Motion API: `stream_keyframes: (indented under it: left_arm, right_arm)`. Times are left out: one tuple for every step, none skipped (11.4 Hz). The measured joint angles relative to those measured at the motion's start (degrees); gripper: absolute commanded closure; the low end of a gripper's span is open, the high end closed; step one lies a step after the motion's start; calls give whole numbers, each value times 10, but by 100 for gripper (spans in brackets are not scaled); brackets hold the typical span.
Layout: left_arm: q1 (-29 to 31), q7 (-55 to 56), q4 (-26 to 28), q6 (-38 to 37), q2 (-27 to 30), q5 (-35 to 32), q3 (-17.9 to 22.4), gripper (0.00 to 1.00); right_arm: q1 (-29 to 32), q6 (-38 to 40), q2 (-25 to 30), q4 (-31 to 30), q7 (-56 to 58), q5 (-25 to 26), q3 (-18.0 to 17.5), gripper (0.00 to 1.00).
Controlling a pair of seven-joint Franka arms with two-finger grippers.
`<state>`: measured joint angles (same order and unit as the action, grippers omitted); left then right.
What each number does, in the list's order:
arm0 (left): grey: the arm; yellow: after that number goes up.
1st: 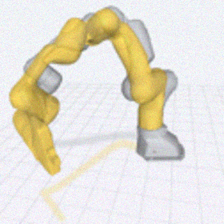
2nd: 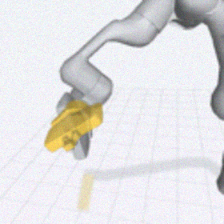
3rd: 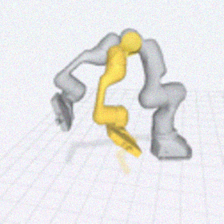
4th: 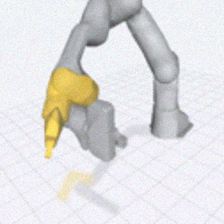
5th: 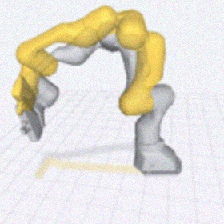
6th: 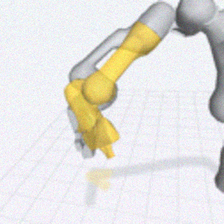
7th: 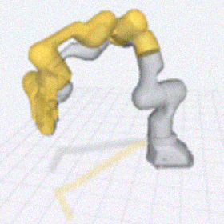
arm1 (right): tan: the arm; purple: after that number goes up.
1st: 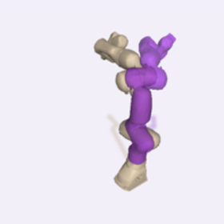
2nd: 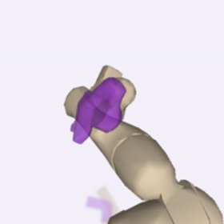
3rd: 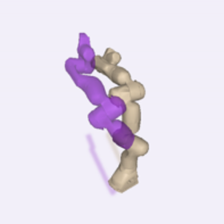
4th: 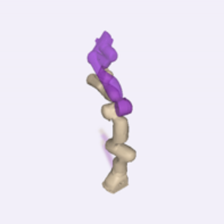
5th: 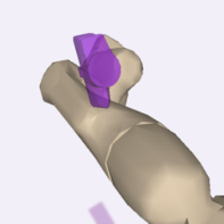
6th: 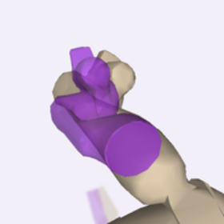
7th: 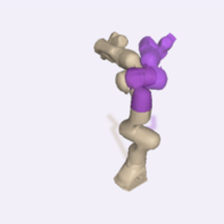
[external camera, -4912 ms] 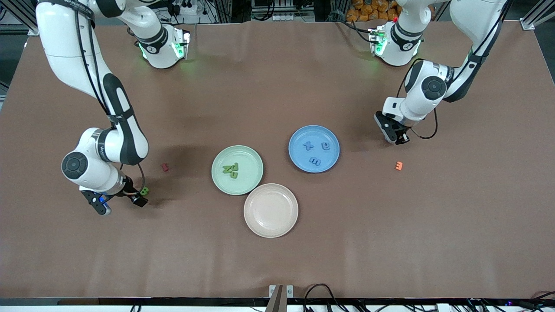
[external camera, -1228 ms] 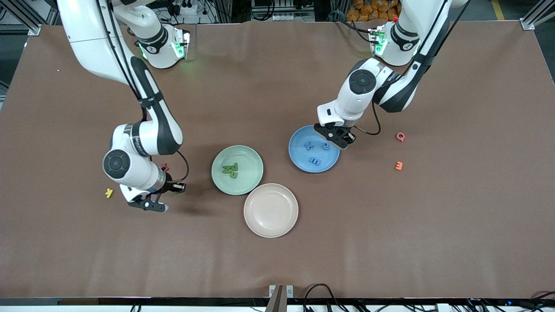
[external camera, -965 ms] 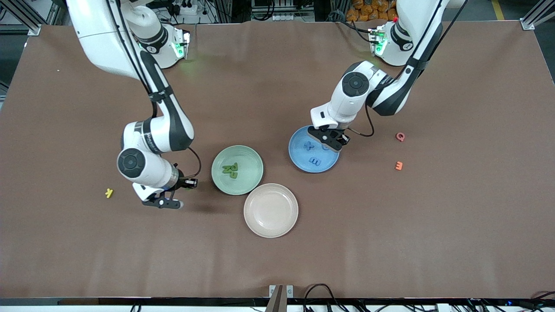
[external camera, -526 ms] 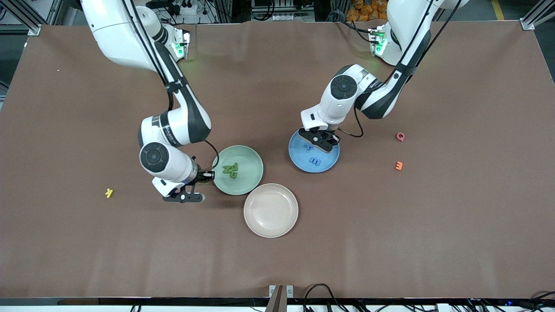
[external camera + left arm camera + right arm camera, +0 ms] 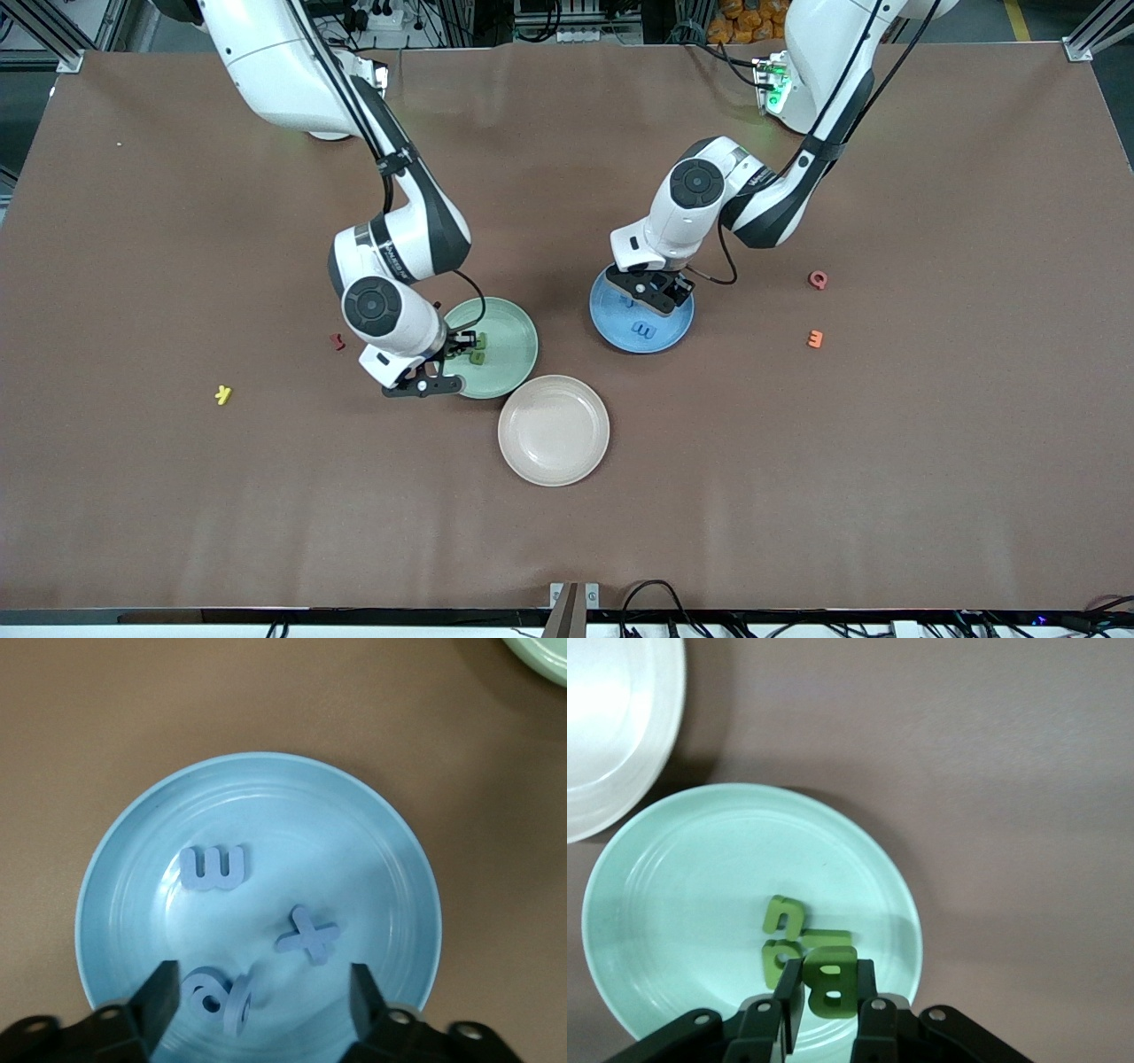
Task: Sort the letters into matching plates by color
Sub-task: 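Open both grippers, releasing the B and c onto their plates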
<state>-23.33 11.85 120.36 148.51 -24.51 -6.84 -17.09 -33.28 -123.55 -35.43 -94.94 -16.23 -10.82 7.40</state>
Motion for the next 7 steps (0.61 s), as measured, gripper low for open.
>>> stream_keyframes:
  left_arm:
    - [0,0,-1,0,0,0,0,0]
    - [0,0,-2,0,0,0,0,0]
    - [0,0,-4,0,0,0,0,0]
    - [0,0,-5,0,0,0,0,0]
    - [0,0,-6,0,0,0,1,0]
    - [0,0,-6,0,0,0,1,0]
    - [0,0,-6,0,0,0,1,0]
  right_arm:
    - [-6,1,-2,0,0,0,-1,89]
    - [-11,1,-4,0,0,0,-2,88]
    - [-14,1,-6,0,0,0,-6,67]
    - [-15,1,-8,0,0,0,-11,7]
    - [-16,1,-9,0,0,0,-14,0]
    - [-16,1,-9,0,0,0,-16,0]
    - [-16,2,-9,0,0,0,-16,0]
